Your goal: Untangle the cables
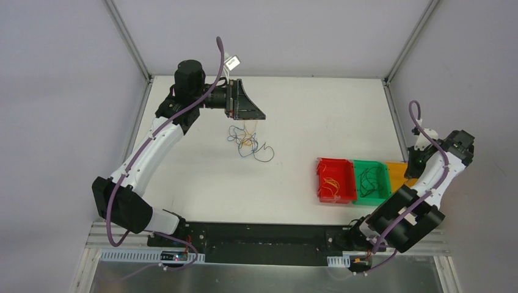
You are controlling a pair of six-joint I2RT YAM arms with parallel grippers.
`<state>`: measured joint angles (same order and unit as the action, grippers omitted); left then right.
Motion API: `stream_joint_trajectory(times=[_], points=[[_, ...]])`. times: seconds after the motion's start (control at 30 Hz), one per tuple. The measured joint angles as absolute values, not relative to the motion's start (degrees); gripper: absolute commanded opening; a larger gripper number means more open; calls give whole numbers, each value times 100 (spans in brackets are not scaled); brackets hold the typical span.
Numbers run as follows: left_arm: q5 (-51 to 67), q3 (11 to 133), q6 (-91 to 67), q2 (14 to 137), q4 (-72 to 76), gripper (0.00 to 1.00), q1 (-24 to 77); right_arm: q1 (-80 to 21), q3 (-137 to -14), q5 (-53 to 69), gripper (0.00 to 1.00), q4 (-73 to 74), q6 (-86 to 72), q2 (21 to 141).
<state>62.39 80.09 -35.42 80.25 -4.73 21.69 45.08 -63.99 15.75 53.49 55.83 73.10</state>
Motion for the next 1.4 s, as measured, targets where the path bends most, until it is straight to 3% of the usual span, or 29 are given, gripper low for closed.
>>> stream_joint_trajectory(times=[0.43, 0.93, 1.2, 1.4], points=[[6233, 7961, -3489, 8025, -526, 99, 2169, 3966, -5653, 609, 0, 4222, 5690, 7747], [6233, 7944, -3487, 8025, -528, 99, 2169, 3304, -5651, -521, 0, 4051, 5964, 8274], [6233, 7931, -3485, 8025, -539, 99, 2123, 3026, -5710, -760, 34, 4097, 5789, 8637], [6235, 7931, -3485, 8025, -554, 99, 1981, 3006, -6265, -714, 51, 4665, 5618, 8602]])
